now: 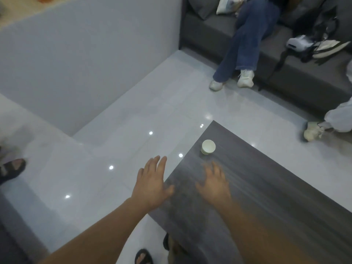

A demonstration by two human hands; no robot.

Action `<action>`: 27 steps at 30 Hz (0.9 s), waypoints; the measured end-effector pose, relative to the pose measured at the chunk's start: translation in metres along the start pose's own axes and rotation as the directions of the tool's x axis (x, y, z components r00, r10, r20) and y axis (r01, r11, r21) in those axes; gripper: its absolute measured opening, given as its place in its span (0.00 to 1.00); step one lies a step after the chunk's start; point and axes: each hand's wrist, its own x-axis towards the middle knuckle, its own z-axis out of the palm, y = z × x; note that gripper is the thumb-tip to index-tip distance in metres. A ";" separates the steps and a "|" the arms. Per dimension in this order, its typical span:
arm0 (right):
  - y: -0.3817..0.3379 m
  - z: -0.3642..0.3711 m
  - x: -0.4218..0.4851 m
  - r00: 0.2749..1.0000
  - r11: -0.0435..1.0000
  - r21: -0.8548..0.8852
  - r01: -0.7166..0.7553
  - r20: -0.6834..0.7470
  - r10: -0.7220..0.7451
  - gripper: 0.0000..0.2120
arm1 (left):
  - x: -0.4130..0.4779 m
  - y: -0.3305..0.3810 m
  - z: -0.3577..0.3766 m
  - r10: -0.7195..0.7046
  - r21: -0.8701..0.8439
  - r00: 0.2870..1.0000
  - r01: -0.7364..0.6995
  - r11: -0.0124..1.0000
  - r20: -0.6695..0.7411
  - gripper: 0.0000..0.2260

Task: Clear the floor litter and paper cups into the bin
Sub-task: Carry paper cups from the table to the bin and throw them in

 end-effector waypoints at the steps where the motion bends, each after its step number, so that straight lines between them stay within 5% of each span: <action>1: 0.005 0.000 0.027 1.000 1.000 0.003 -0.005 -0.008 0.005 0.39 | 0.021 0.003 0.007 -0.004 -0.006 1.000 0.004 1.000 0.012 0.42; 13: 0.050 0.045 0.235 0.998 0.998 -0.025 -0.064 -0.014 0.064 0.37 | 0.170 0.012 0.098 0.043 -0.064 0.993 -0.036 0.997 0.107 0.41; 17: 0.056 0.068 0.221 0.999 0.997 0.074 -0.032 -0.023 0.034 0.32 | 0.174 0.014 0.113 0.055 -0.081 0.989 -0.044 0.996 0.138 0.43; 23: 0.045 0.077 0.136 0.996 0.851 0.519 -0.084 0.069 0.056 0.33 | 0.144 0.023 0.104 0.149 -0.103 0.962 -0.129 0.986 0.228 0.44; 27: 0.025 0.058 0.068 1.000 0.757 0.653 -0.001 -0.009 0.010 0.34 | 0.109 0.029 0.073 0.245 -0.270 0.932 -0.171 0.947 0.269 0.32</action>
